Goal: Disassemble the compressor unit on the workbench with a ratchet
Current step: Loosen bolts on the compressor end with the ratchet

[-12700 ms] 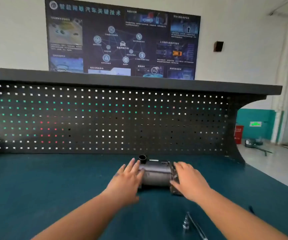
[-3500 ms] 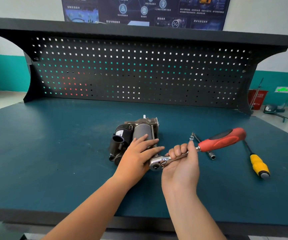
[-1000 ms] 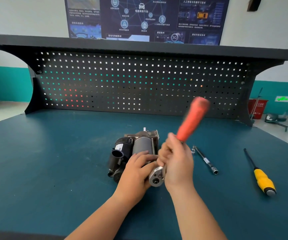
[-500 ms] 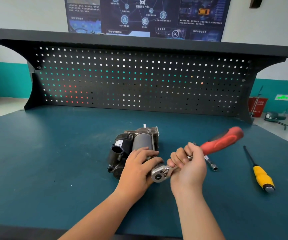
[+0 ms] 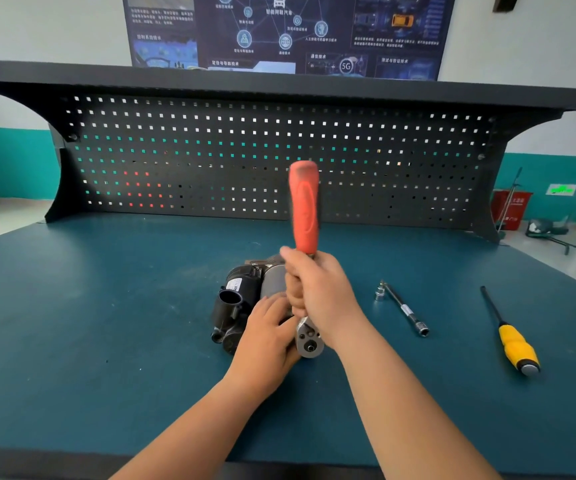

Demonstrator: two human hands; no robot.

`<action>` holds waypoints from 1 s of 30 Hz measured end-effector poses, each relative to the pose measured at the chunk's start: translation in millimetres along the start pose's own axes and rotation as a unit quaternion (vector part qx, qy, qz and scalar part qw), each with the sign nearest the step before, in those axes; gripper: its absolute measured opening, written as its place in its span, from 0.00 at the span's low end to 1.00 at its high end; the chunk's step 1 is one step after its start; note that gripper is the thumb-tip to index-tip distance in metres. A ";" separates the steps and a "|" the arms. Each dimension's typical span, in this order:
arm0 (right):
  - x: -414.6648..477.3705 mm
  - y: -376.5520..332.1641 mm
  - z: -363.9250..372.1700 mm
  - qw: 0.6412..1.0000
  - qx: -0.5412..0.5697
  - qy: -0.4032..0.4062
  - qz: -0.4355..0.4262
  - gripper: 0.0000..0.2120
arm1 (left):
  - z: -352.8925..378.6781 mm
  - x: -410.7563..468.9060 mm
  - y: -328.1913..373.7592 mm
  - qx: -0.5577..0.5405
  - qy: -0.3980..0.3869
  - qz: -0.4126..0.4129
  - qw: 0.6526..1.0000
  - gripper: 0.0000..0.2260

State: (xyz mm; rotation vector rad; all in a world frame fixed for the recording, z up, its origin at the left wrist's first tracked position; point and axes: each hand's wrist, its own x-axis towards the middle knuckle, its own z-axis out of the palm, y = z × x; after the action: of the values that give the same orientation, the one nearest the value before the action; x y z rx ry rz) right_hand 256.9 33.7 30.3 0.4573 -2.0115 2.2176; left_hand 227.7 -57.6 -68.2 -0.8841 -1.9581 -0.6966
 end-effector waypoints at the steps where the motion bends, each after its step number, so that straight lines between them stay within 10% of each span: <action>1: -1.3 -0.2 -2.7 0.999 0.038 0.010 0.009 0.20 | -0.5 -0.3 0.9 0.002 -0.002 -0.002 1.000 0.13; 6: -11.6 8.8 -7.7 0.975 0.182 0.124 -0.020 0.21 | -2.4 -1.1 2.2 0.028 -0.016 -0.004 0.999 0.10; 15: -34.2 38.8 -15.4 0.809 0.465 0.358 -0.034 0.13 | -8.4 0.6 4.8 0.031 -0.036 -0.009 0.999 0.09; 25: -17.9 23.9 -5.9 0.940 0.238 0.221 -0.103 0.14 | -5.7 -1.6 0.7 0.024 -0.025 -0.020 0.999 0.13; 30: -6.6 14.7 10.0 0.979 -0.125 0.055 -0.151 0.17 | -1.8 -0.9 2.7 0.012 0.004 -0.022 1.000 0.06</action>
State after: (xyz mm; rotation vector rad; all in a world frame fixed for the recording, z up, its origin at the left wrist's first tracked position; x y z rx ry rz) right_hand 260.4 23.0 15.1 0.5558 -1.9748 1.7492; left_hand 231.0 -57.6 -67.8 -0.8253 -1.9808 -0.6994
